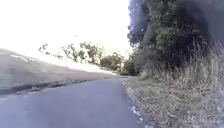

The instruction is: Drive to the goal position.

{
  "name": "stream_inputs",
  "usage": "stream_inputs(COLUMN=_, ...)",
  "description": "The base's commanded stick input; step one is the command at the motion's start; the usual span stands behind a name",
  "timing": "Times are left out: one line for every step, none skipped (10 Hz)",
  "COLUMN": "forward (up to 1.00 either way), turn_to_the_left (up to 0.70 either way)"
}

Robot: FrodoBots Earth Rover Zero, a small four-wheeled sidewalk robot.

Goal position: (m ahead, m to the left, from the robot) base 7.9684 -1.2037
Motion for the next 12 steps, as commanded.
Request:
stream_inputs(forward=0.70, turn_to_the_left=0.00)
stream_inputs(forward=0.70, turn_to_the_left=0.00)
stream_inputs(forward=0.70, turn_to_the_left=0.00)
stream_inputs(forward=0.70, turn_to_the_left=0.00)
stream_inputs(forward=0.70, turn_to_the_left=0.00)
stream_inputs(forward=0.70, turn_to_the_left=0.00)
stream_inputs(forward=0.70, turn_to_the_left=0.00)
stream_inputs(forward=0.70, turn_to_the_left=0.00)
stream_inputs(forward=0.70, turn_to_the_left=0.00)
stream_inputs(forward=0.70, turn_to_the_left=0.00)
stream_inputs(forward=0.70, turn_to_the_left=0.00)
stream_inputs(forward=0.70, turn_to_the_left=0.00)
